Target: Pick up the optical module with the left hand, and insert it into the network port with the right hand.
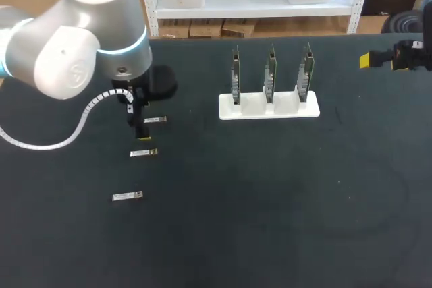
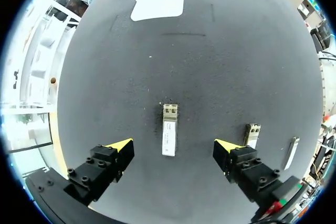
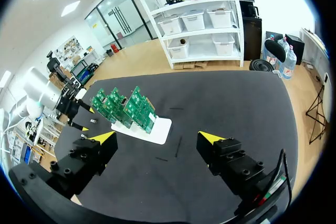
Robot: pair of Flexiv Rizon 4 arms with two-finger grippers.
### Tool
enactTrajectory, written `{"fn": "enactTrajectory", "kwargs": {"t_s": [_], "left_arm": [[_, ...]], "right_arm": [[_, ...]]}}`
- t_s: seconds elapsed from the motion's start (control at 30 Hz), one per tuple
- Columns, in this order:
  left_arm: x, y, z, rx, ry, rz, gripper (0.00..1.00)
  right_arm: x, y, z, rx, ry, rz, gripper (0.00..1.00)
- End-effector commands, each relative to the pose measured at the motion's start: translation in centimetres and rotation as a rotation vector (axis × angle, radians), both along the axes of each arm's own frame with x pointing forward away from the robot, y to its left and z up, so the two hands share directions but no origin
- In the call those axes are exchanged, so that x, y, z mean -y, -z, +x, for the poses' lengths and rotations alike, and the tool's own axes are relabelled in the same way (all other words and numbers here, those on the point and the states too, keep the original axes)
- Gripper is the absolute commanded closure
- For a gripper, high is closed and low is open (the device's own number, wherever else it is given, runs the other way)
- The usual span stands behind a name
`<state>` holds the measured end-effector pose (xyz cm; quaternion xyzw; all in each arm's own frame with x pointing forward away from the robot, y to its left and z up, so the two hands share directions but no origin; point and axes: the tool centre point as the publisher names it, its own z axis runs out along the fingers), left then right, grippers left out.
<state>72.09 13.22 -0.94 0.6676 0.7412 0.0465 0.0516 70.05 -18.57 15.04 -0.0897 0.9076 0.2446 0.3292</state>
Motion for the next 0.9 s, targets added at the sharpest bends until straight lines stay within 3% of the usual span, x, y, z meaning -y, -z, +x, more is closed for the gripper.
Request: {"fn": "enactTrajectory", "kwargs": {"t_s": [0.03, 0.23, 0.9], "left_arm": [[0.3, 0.08, 0.27, -0.03, 0.007, 0.009, 0.0], [0.32, 0.22, 0.35, -0.081, 0.002, 0.009, 0.0], [0.38, 0.45, 0.64, -0.076, -0.015, -0.005, 0.0]], "right_arm": [[-0.09, -0.04, -0.09, 0.0, 0.005, -0.004, 0.0], [-0.09, -0.04, -0.09, 0.0, 0.005, -0.004, 0.0], [-0.09, -0.04, -0.09, 0.0, 0.005, -0.004, 0.0]]}}
